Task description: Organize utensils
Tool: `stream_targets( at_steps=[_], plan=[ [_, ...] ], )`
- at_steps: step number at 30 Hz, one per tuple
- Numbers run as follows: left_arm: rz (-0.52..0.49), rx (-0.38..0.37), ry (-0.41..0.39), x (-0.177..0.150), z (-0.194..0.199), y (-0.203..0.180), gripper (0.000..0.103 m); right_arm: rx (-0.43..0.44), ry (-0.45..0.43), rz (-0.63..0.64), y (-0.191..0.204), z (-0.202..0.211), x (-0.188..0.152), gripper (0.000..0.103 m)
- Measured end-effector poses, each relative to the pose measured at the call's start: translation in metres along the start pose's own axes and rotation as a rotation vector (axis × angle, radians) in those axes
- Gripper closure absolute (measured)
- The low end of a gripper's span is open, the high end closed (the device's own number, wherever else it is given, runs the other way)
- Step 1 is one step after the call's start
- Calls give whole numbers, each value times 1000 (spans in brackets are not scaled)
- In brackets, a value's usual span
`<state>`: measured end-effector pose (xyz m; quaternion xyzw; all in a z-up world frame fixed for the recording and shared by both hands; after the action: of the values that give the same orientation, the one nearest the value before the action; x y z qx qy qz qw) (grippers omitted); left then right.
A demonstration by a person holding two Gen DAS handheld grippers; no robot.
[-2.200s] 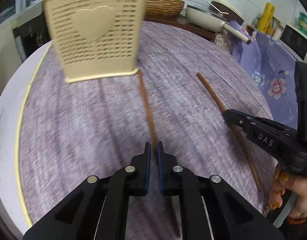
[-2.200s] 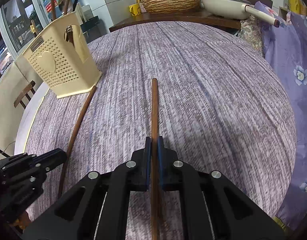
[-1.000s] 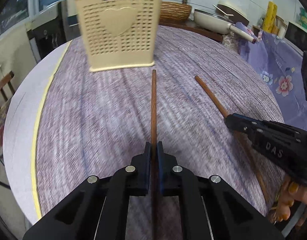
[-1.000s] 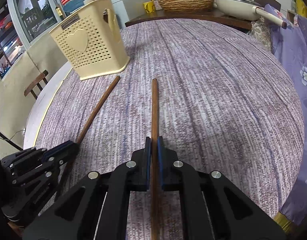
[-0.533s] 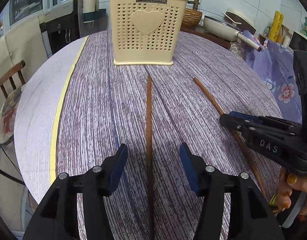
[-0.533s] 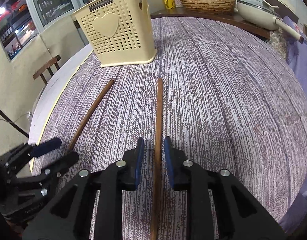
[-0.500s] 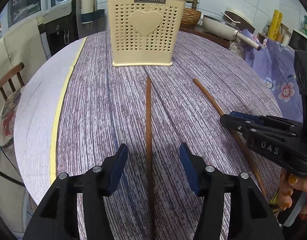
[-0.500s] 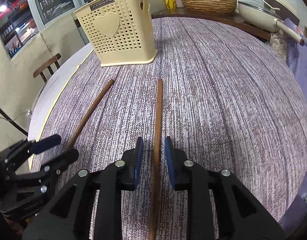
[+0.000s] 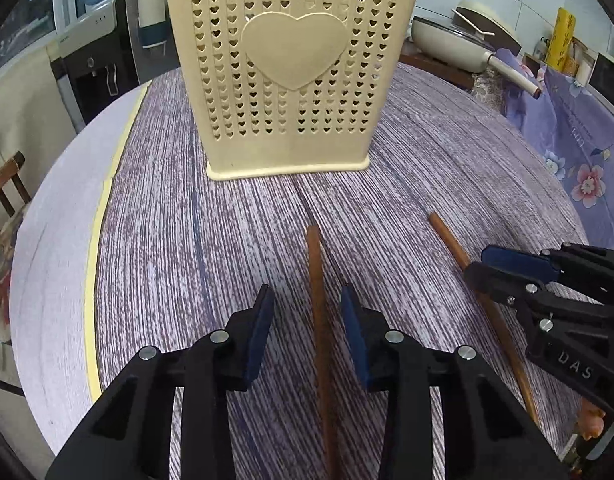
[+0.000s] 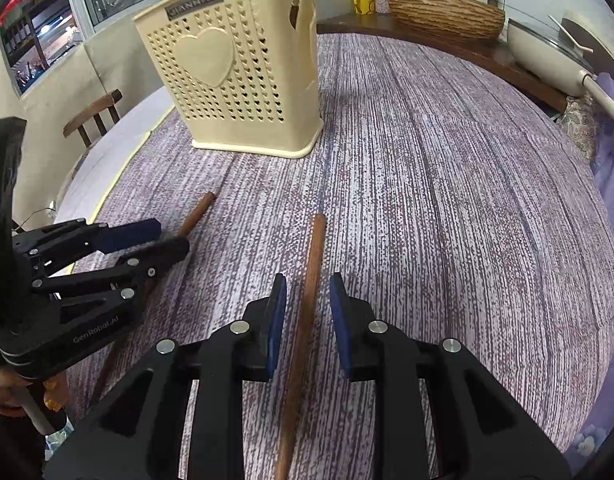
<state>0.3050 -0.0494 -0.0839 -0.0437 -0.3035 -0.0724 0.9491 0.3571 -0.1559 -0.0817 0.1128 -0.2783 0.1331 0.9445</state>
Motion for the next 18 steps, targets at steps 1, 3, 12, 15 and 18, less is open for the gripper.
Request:
stream_targets(
  at_steps=[1, 3, 12, 15, 18],
  plan=[
    [1, 2, -1, 1, -1, -1, 68, 2, 8, -5, -1, -3, 0, 80],
    [-5, 16, -2, 2, -2, -1, 71, -3, 5, -3, -1, -6, 1, 80],
    [-50, 62, 21, 12, -9, -4, 78, -64, 9, 39, 4, -14, 9, 80],
    [-56, 63, 31, 15, -11, -5, 82, -93, 6, 47, 5, -16, 12, 84],
    [-68, 70, 31, 17, -13, -6, 88, -103, 2, 46, 7, -18, 15, 88]
  ],
)
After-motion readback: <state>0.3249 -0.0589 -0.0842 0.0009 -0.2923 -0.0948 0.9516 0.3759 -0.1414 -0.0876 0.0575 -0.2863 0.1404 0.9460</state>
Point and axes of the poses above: each gripper's, at about its wrist camera, not at the fingertips, and z roughly against the way its jaws point, y to its left, x to its top, the point moved 6 cm from there along -z, roughly the way its jaws point
